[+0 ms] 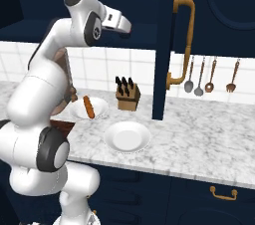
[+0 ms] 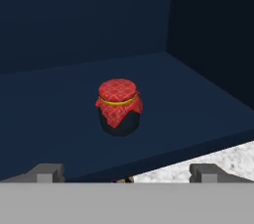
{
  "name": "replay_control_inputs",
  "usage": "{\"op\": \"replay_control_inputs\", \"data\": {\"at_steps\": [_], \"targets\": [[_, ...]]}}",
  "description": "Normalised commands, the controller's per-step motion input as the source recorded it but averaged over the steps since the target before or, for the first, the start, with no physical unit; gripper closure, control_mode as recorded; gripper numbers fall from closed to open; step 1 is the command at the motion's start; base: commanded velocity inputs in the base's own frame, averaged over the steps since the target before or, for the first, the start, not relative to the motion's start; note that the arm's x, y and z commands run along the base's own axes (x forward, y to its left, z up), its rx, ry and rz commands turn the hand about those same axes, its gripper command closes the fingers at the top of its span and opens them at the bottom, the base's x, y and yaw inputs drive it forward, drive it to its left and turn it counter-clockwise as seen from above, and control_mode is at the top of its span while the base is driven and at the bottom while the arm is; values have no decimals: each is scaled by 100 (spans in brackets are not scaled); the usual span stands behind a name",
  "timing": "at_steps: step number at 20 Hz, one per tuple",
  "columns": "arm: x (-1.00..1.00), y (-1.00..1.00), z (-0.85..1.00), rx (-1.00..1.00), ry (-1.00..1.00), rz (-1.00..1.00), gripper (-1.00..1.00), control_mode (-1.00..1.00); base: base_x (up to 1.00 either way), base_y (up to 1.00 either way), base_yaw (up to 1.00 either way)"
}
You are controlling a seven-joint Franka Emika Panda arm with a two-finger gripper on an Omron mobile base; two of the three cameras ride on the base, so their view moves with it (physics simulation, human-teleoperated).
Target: From the different types of pastries on the counter, select a croissant and place it on the cutting board. Then retrieve a jar of jam from the cabinet and place it alongside the croissant on the cutting board.
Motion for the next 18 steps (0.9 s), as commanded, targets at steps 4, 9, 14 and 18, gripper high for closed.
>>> {"op": "replay_control_inputs", "data": {"at_steps": [4, 9, 14, 18], "targets": [[19, -5, -1, 2, -5, 0, -100, -100, 0, 0, 0], [19, 0, -1, 2, -2, 0, -100, -100, 0, 0, 0], [24, 0, -4, 0, 0, 1, -100, -100, 0, 0, 0], [27, 0, -1, 0, 0, 0, -100, -100, 0, 0, 0]]}}
